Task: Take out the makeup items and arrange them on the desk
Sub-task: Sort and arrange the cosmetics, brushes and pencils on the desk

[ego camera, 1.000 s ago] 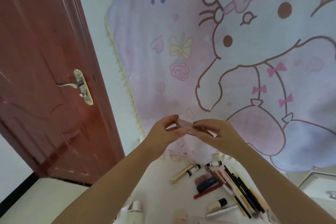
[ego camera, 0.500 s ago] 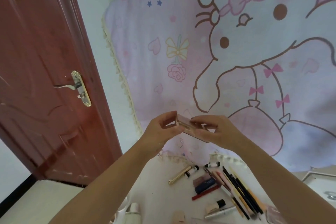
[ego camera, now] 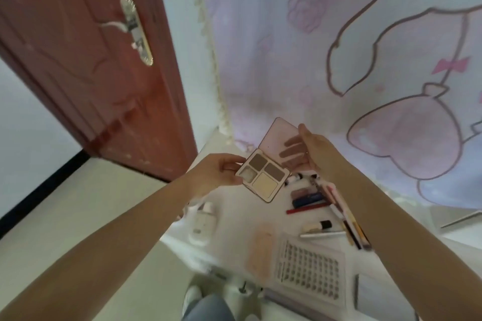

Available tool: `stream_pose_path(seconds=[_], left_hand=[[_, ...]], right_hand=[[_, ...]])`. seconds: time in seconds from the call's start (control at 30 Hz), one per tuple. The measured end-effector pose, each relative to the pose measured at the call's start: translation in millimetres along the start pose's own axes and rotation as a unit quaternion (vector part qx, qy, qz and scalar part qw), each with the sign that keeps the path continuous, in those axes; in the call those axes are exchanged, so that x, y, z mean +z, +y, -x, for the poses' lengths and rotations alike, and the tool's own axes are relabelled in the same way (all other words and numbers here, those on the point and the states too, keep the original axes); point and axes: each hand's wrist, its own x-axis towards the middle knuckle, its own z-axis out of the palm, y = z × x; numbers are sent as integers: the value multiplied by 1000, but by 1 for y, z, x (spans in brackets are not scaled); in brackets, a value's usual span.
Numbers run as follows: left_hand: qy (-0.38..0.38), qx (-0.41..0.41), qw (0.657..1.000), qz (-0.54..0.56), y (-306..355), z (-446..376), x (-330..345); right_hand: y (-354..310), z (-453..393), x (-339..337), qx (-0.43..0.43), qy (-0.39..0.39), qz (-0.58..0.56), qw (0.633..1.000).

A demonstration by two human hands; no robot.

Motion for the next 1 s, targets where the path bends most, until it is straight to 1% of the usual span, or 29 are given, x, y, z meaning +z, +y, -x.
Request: stream_pose_path(seconds=[0.1, 0.17, 0.2, 0.3, 0.43, 0.63, 0.83, 1.0], left_hand=[[21, -55, 998, -36, -43, 17, -7], [30, -83, 993, -72, -67, 30, -8], [34, -96, 991, -88, -79, 35, -8], [56, -147, 985, -78, -110, 51, -1], [117, -191, 971, -81, -144, 66, 24], [193, -215, 956, -58, -163, 70, 50], [298, -251, 921, -7, -172, 62, 57], [334, -275, 900, 55, -174, 59, 62]], right_hand=[[36, -23, 26, 45, -28, 33, 998], [61, -34, 44, 60, -40, 78, 994], [73, -38, 52, 61, -43, 106, 992], [105, -45, 72, 55, -69, 178, 980], [128, -45, 85, 39, -107, 261, 959], [147, -44, 85, 42, -95, 279, 955], [149, -50, 84, 30, -68, 297, 952], [148, -51, 83, 23, -54, 298, 953]])
